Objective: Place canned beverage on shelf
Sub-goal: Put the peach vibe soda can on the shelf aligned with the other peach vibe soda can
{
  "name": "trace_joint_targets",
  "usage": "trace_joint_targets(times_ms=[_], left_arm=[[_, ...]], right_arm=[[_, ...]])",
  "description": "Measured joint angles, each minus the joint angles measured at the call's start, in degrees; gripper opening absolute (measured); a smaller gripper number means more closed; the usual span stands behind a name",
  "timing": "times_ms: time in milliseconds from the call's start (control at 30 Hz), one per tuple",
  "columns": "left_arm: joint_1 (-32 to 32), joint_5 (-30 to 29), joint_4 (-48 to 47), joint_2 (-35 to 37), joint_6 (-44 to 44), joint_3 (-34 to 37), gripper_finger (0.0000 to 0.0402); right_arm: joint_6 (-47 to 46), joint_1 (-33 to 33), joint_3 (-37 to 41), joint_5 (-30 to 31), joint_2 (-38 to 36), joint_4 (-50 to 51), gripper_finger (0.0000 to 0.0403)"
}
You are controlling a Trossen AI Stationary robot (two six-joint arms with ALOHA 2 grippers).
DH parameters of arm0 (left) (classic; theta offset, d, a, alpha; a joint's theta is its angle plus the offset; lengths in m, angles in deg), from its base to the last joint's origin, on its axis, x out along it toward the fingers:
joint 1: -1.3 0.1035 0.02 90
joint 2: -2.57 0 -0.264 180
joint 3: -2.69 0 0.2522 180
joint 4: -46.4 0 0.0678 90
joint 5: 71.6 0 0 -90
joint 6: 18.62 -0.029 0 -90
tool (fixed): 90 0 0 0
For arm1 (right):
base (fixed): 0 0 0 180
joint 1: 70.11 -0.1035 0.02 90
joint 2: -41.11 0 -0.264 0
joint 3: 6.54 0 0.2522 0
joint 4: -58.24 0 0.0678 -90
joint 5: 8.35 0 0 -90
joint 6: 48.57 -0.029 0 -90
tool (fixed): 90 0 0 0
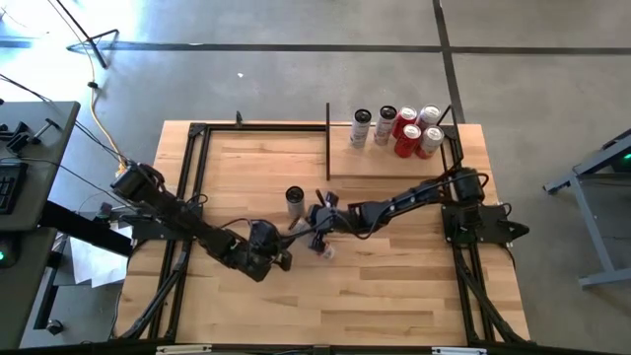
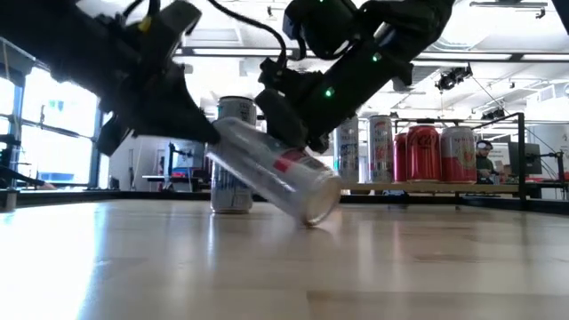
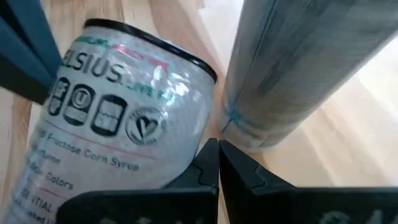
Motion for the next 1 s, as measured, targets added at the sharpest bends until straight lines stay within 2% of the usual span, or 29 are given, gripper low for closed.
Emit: trace_joint_targets(times_ms=[333,533,833,1000], left_arm=[[0.04,-7.16,-0.15,3.26,-5.91,-0.02,0.0000],[-0.12,-10.79,1.80,3.30,-8.93,0.02,0.0000],[-3.02,-10.74,3.26,3.28,-9.10,-0.12,0.0000],[-4.76,-7.66,6.46,2.91,-13.62,-0.11,0.0000]], right_arm=[[2.67,-0.99,0.14,0.55,-0.91,0.14,0.0000],[4.66,-2.96,0.15,0.72,-0.91,-3.10,0.0000],[8.07,-4.10,0.15,7.40,-0.97,-3.67,0.0000],[9.14,-3.74,-0.57,9.37,-2.00,-8.03,0.0000]])
